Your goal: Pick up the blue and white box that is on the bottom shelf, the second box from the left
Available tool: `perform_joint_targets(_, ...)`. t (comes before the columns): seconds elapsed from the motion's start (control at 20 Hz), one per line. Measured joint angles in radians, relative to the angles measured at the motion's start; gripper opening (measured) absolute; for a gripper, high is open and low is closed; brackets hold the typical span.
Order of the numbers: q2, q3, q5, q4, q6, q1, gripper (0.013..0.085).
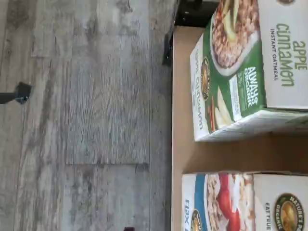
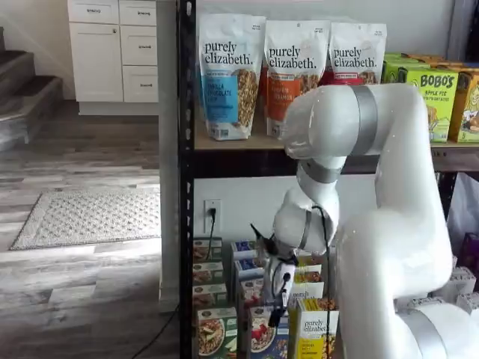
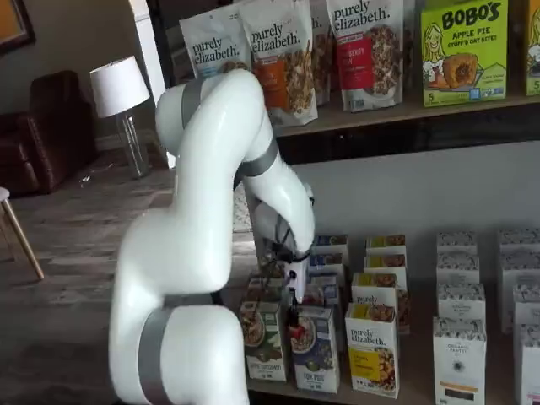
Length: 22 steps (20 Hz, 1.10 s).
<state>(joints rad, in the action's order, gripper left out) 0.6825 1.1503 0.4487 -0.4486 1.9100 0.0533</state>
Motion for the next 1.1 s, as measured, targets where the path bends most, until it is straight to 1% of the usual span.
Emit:
perform_joint_targets(0.05, 0.003, 0.004, 0.006, 0.019, -0.019, 0.001, 0.0850)
perform_joint_targets(0.1, 0.015, 0.014, 0.012, 0.062, -0.062, 0.008, 0.0850)
perform_joint_targets(0.15, 0.024, 0.019, 0.008, 0.074, -0.078, 0.014, 0.0850)
perform_joint_targets(0.25, 0.041, 0.027, -0.005, 0.080, -0.094, 0.027, 0.0850)
perform_joint_targets(0.35, 0.055, 0.031, -0.023, 0.067, -0.090, 0.037, 0.0850)
perform_joint_targets(0.7, 0.080, 0.030, -0.108, -0.029, -0.011, 0.052, 0.0850)
perform_joint_targets(0.8, 0.083, 0.029, -0.127, -0.052, 0.012, 0.049, 0.0850)
perform_joint_targets(0.95, 0.089, 0.036, -0.146, -0.099, 0.068, 0.037, 0.0850)
perform_joint_targets(1.0, 0.091, 0.042, -0.145, -0.104, 0.079, 0.029, 0.0850)
perform_joint_targets(1.05, 0.093, 0.049, -0.142, -0.099, 0.082, 0.021, 0.0850)
perform_joint_targets(1.1, 0.097, 0.056, -0.137, -0.083, 0.074, 0.014, 0.0850)
